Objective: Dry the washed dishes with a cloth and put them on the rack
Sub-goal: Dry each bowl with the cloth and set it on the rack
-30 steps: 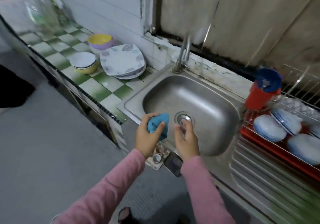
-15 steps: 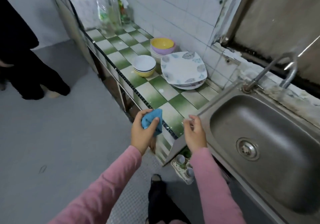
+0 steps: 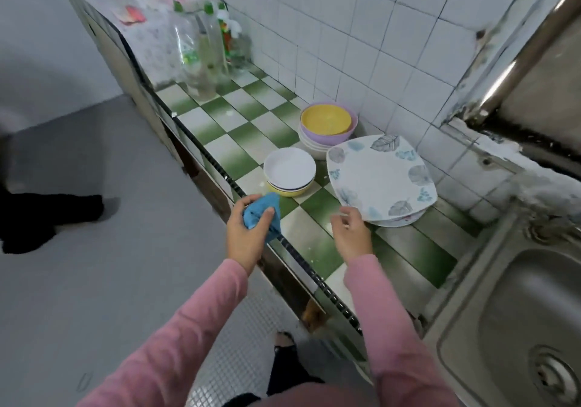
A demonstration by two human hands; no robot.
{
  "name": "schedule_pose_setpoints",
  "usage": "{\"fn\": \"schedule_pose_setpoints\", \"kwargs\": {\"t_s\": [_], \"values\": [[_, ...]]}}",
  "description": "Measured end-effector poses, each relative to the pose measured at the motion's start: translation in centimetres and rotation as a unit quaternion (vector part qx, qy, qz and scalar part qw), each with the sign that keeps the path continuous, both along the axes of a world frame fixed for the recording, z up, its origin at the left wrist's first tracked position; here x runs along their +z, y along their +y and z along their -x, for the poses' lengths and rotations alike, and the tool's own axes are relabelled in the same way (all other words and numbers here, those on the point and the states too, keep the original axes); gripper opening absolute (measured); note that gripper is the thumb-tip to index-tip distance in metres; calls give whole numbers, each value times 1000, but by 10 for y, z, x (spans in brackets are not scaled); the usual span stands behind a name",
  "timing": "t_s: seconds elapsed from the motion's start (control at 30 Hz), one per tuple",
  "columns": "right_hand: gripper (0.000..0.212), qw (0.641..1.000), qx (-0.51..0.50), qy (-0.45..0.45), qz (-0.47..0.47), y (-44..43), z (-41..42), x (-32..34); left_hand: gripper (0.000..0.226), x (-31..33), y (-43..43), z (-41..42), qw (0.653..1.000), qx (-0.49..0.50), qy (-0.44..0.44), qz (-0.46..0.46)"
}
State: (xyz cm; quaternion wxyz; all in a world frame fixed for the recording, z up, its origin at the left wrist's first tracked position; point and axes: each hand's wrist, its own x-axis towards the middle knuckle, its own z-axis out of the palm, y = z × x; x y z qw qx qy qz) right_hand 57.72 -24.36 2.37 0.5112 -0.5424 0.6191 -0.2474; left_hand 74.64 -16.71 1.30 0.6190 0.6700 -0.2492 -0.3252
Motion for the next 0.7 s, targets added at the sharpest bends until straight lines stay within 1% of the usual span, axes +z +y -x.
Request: {"fn": "schedule_pose_setpoints", "kwargs": {"t_s": [0.17, 0.23, 0.4, 0.53, 0.7], "values": [[38, 996, 26, 75, -27, -61, -56, -12, 23, 3, -55, -56, 1000, -22, -10, -7], [37, 994, 21, 104, -35, -81, -74, -19, 23, -1, -77, -80, 999, -35, -15, -8], [37, 987, -28, 145, -68, -114, -114, -34, 17, -11, -127, -130, 996, -85, -1, -28], [42, 979, -53, 171, -99, -129, -141, -48, 22, -10, -154, -162, 987, -156, 5, -46], [45, 968, -97, 208, -97, -132, -159, -63, 24, -11, -183, -190, 974, -222, 11, -38]]}}
